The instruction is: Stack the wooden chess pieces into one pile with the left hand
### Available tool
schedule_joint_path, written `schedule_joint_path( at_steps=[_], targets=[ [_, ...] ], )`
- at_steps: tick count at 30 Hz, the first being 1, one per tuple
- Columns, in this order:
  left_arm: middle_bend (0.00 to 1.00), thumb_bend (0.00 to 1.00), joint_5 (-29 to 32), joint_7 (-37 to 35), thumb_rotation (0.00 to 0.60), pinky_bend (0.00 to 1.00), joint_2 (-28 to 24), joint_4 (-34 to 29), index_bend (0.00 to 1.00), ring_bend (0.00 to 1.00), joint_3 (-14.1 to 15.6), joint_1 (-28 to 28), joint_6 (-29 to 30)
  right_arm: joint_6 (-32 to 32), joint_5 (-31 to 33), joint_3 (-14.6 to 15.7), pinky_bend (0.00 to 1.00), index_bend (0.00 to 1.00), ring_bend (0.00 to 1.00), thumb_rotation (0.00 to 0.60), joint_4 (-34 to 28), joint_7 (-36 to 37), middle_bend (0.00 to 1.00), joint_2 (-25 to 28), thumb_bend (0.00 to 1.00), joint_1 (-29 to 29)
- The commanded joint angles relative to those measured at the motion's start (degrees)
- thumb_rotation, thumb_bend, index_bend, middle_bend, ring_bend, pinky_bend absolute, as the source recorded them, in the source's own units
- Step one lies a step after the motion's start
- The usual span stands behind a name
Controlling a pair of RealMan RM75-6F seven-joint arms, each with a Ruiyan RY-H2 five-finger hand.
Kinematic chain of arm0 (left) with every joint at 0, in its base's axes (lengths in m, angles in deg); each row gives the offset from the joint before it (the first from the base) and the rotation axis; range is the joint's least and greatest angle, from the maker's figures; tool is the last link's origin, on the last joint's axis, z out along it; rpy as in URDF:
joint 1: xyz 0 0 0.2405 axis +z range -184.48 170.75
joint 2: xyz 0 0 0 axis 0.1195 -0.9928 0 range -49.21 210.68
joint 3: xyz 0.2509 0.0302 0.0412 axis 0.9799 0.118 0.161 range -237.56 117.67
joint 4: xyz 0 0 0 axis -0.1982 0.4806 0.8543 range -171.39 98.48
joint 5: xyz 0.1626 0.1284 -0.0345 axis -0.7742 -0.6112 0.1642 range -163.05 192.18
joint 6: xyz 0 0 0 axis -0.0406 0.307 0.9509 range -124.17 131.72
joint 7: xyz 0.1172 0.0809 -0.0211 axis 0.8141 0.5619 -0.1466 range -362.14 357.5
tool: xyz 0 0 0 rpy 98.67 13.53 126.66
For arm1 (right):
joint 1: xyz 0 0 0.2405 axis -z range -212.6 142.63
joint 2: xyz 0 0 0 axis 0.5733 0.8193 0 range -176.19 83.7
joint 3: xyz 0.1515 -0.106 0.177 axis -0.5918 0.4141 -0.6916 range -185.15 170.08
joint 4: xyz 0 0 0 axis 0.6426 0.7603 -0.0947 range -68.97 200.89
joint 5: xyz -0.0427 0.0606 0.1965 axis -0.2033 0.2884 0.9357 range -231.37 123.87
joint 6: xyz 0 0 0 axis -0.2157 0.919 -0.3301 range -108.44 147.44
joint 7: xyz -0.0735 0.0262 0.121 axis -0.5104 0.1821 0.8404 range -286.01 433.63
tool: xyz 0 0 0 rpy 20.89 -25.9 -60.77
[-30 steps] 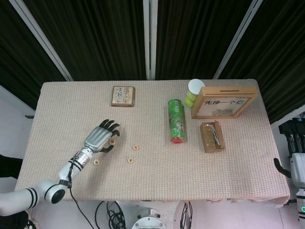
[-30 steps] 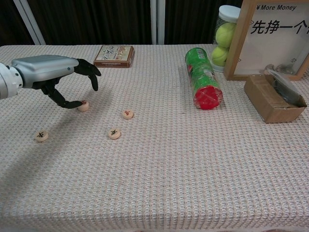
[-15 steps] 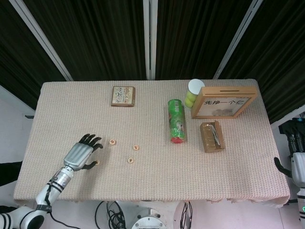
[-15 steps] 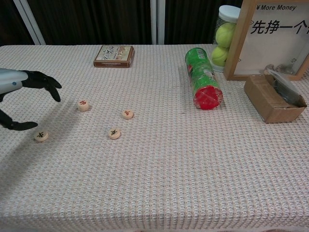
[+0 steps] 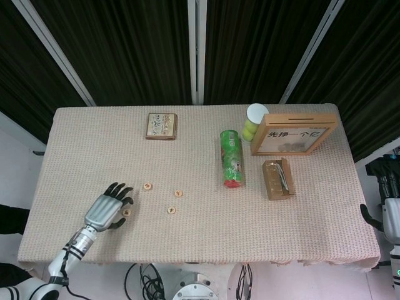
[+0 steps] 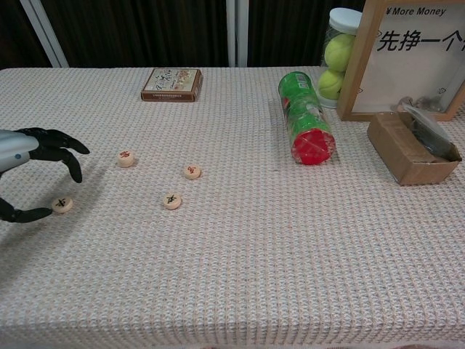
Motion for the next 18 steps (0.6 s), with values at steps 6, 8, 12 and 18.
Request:
schedule_joint_path(
  at_steps=[6,8,12,18],
  targets=[
    [0.09,0.28,2.4,2.3,0.6,0.02,1.2,0.4,0.37,0.0,-0.8,0.9,-1.2,-0.1,0.1,0.0,0.0,0.0,0.0,0.6,-0.1,-0.2,0.0,0.0,0.27,-0.1],
    [0.09,0.28,2.3,1.9,0.6,0.02,1.4,0.7,0.38,0.0,-1.1,1.0,-1.1,-0.1,0.0,0.0,0.0,0.0,0.0,0.6,-0.2,-0.3,0.0,0.0,0.27,-0.1],
    [0.09,0.29,2.3,1.2,0.6,0.02,1.6,1.1,0.39,0.0,-1.3,1.0,-1.6,0.0,0.0,0.1,0.0,0.0,0.0,0.6,-0.3,-0.5,0.0,-0.1,0.27,0.0],
    [0.1,0.29,1.2,-0.5,0.6,0.03,2.1,2.0,0.42,0.0,-1.8,1.2,-1.2,-0.1,0.3,0.1,0.0,0.0,0.0,0.6,-0.2,-0.7,0.0,-0.1,0.27,0.0]
  ],
)
